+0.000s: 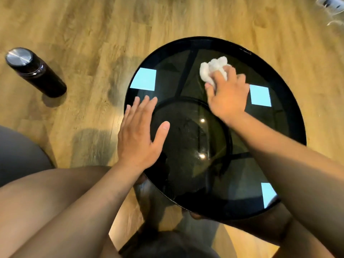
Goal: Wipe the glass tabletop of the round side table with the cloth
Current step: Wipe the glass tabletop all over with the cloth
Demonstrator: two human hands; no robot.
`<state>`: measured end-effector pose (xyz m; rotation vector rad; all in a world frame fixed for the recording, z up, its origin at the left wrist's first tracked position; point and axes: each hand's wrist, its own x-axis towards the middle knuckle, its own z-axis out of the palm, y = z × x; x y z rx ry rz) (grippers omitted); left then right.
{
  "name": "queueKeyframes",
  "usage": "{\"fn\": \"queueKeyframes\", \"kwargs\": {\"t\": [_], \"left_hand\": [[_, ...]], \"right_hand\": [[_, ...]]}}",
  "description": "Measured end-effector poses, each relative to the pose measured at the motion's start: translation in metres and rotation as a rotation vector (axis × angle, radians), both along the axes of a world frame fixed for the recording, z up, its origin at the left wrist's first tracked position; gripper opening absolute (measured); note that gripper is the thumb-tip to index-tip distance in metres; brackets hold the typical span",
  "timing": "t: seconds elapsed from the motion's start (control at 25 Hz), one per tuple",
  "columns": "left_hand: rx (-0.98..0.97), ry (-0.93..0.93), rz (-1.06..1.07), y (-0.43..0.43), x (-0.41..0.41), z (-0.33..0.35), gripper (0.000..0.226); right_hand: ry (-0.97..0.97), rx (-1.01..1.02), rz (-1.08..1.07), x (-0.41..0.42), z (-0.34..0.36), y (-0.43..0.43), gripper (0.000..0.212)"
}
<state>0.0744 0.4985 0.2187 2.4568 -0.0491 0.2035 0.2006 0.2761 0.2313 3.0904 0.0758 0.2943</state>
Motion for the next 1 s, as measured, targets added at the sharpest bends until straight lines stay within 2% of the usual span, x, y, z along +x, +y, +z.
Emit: {"fn": "queueKeyframes", "kwargs": {"t": [0.08,0.16,0.24,0.36,0.48,0.6,0.72,0.8,0.88,1.0], "left_hand": [[0.006,-0.002,-0.01,0.0,-0.001,0.001,0.061],[0.031,0.002,-0.02,0.0,-0.003,0.001,0.063],[0.061,0.009,-0.025,0.0,-0.003,0.001,0.065],[0.09,0.009,-0.021,-0.003,-0.004,0.003,0.067],[0.111,0.014,-0.025,-0.004,-0.005,0.004,0.068],[0.106,0.022,-0.021,-0.005,-0.006,0.004,0.068],[0.064,0.026,0.006,-0.004,-0.004,0.003,0.067],[0.036,0.017,0.017,-0.003,-0.002,0.001,0.065],[0.019,0.002,0.01,-0.002,-0.003,0.0,0.064],[-0.003,-0.065,0.046,-0.002,-0.005,0.001,0.067]], "right_hand": [[-0.018,0.01,0.09,-0.064,0.0,0.022,0.033],[0.046,0.112,0.207,-0.124,0.008,0.037,0.031],[0.199,0.187,0.369,-0.195,0.018,0.035,0.03],[0.384,0.09,0.594,-0.262,0.033,-0.003,0.04],[0.295,-0.028,0.492,-0.224,0.03,-0.066,0.038],[0.147,-0.116,0.128,-0.145,0.021,-0.127,0.037],[0.197,0.07,-0.215,-0.061,0.019,-0.146,0.041],[0.193,0.172,-0.354,-0.014,0.013,-0.104,0.045],[0.113,0.176,-0.195,0.0,0.003,-0.026,0.045],[0.125,0.184,0.222,-0.026,0.003,0.103,0.036]]}}
